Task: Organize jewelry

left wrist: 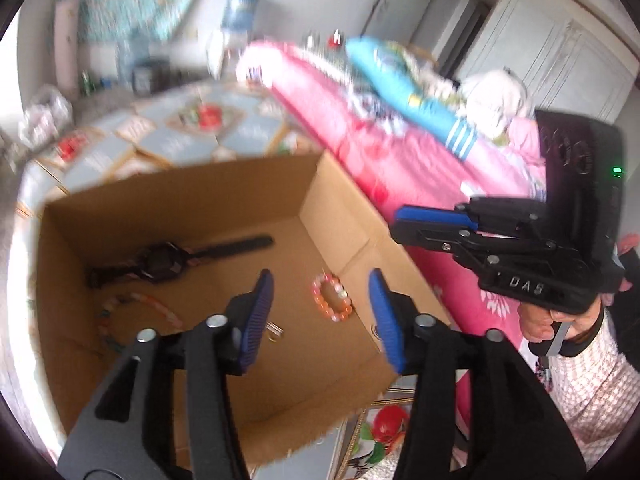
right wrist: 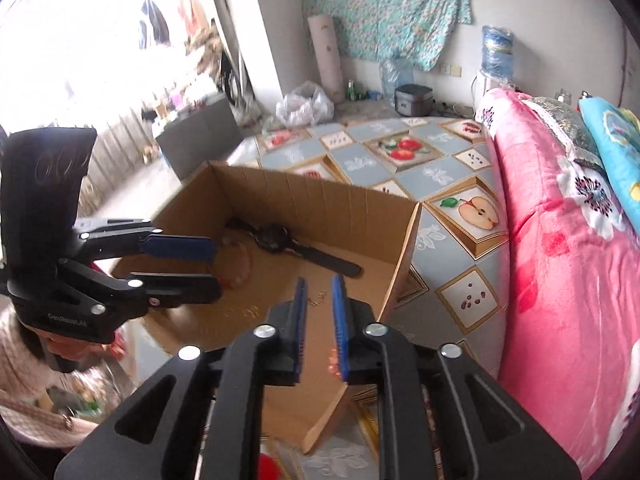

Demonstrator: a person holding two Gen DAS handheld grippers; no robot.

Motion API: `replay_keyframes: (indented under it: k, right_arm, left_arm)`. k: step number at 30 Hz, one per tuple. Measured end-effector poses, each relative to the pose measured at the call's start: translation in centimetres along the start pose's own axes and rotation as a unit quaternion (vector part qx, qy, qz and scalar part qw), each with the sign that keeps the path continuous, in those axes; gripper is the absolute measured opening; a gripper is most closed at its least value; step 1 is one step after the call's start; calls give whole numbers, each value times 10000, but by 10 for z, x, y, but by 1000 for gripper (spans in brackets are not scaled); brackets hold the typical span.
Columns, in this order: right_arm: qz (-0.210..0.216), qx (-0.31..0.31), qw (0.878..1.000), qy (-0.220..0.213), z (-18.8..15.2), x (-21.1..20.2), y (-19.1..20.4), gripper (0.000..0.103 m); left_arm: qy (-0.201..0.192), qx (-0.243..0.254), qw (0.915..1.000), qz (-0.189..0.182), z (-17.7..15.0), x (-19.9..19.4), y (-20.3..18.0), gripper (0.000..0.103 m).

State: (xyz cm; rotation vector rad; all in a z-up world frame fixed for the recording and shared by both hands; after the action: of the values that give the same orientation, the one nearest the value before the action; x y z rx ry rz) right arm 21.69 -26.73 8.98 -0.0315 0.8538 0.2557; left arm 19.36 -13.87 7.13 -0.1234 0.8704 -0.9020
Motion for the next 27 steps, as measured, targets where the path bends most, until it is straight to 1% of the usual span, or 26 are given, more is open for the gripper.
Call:
replay_keyframes:
  k: [1, 2, 3, 4, 5, 6, 7, 8, 9, 11, 12, 14, 16, 18, 21, 22, 23, 25, 26, 27]
  right_arm:
    - [48, 105, 9998, -137, -2, -10, 2, 28]
    - [89, 177, 9993, -304, -6, -22, 5, 35]
    - [96, 211, 9987, -445, -9, -32, 8, 43]
    - [95, 254, 9979, -594, -14, -41, 12, 47]
    - [111, 309, 9967, -743, -22, -51, 18, 58]
    - [139, 336, 9962, -797, -29, -57, 24, 67]
    - [167, 358, 9958, -824, -38, -61, 32, 70]
    - [195, 386, 9957, -824, -47, -64, 39, 74]
    - [208, 429, 9958, -787, -55, -65, 45, 78]
    - [200, 563, 9962, -637, -72, -60, 55, 83]
    - [139, 637, 9964, -543, -81, -56, 59, 85]
    - [-74, 758, 9962, -419, -93, -48, 64, 88]
    - [-278, 738, 9965, -287, -101, -41, 67, 88]
    - [-594, 685, 9956, -219, -103, -35, 68, 91]
    - [-984, 621, 9931, -124, -100, -26, 70, 94]
    - [-1084, 588, 9923, -94, -99, -24, 71, 95]
    - [-1171, 562, 9915, -74, -99, -22, 73, 96]
    - [-1278, 594, 9900, 80, -99, -15, 74, 96]
    - [-1310, 653, 9891, 169, -99, -11, 74, 96]
    - [-1347, 700, 9882, 206, -99, -9, 73, 96]
  left_arm:
    - [-171, 94, 9998, 89, 1, -11, -2, 61]
    - [-399, 226, 9987, 227, -1, -27, -5, 70]
    - [-625, 334, 9968, 382, -3, -43, -8, 74]
    - [-769, 398, 9949, 517, -5, -54, -9, 83]
    - [-933, 479, 9917, 740, -10, -67, -11, 87]
    - [-1036, 516, 9887, 953, -15, -78, -11, 88]
    - [-1098, 514, 9860, 1146, -21, -87, -10, 91]
    - [-1141, 475, 9820, 1428, -30, -96, -8, 93]
    - [-1139, 419, 9797, 1598, -35, -101, -6, 94]
    - [-1043, 142, 9760, 1906, -53, -109, 2, 95]
    - [-1009, -7, 9748, 1991, -61, -112, 5, 95]
    - [-934, -368, 9705, 2193, -77, -113, 16, 95]
    - [-837, -627, 9667, 2336, -89, -111, 26, 95]
    - [-731, -814, 9574, 2671, -100, -110, 35, 95]
    - [-662, -772, 9440, 3139, -109, -110, 43, 95]
    - [-587, -779, 9413, 3231, -110, -109, 45, 94]
    - [-471, -760, 9409, 3267, -112, -104, 48, 94]
    - [-243, -747, 9441, 3202, -115, -96, 52, 94]
    - [-80, -798, 9450, 3171, -117, -90, 54, 94]
    - [-6, -902, 9443, 3165, -120, -88, 56, 94]
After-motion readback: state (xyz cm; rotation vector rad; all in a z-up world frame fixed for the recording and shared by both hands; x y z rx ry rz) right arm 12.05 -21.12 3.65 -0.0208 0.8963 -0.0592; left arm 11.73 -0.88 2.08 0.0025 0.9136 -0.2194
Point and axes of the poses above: each gripper's, at about its wrist camera, not at the fingertips, and x roughly the way its jaws point, y to its left, z to its top, the point moved 9 cm from there along x, roughly the way its jaws point, and after that the axes turned 11 degrees about -z, right-handed, at the moved point
